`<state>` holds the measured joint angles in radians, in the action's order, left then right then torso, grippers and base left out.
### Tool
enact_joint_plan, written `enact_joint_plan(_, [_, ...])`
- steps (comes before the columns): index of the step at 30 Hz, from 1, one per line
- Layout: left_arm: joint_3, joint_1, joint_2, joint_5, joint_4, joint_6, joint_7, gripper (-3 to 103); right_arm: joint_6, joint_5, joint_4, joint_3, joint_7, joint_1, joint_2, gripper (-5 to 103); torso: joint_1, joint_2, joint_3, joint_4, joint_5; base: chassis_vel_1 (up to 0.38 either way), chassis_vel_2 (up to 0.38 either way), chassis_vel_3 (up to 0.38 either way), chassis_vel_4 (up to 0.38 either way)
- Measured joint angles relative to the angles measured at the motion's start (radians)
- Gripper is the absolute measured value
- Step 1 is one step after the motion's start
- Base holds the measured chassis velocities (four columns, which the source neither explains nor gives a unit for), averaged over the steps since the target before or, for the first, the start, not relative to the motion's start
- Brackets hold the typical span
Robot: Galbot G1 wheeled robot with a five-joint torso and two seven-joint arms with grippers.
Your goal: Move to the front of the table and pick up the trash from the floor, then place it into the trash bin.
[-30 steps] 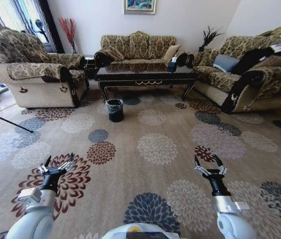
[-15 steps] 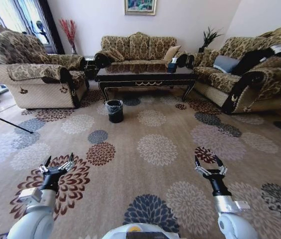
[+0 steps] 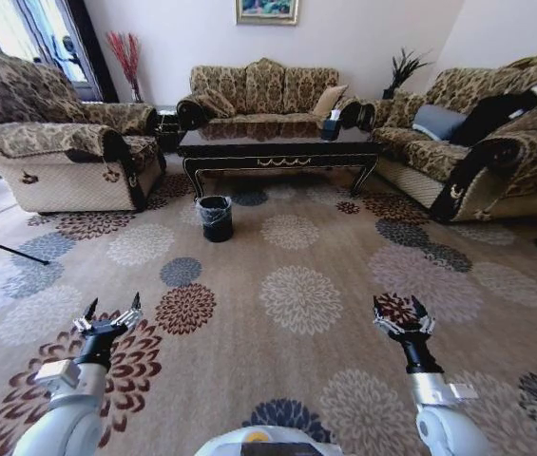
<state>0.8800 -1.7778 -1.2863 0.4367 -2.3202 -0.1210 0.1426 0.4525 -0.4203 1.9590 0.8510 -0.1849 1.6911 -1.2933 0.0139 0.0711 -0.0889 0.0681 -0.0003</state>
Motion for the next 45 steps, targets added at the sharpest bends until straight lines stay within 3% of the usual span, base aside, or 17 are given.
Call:
enact_joint_plan(23, [0.0, 0.002, -0.003, -0.002, 0.003, 0.0, 0.001, 100, 0.022, -0.008, -0.006, -0.001, -0.044, -0.007, 0.002, 100, 0.0, 0.0, 0.0, 0.0, 0.0003, -0.015, -0.03, 0.019, 0.03])
enact_joint_plan(45, [-0.002, -0.006, -0.012, -0.006, -0.004, 0.005, 0.002, 100, 0.041, -0.031, -0.012, 0.002, -0.048, -0.007, 0.003, 100, 0.0, 0.0, 0.0, -0.0003, 0.0003, 0.083, -0.062, -0.076, 0.064])
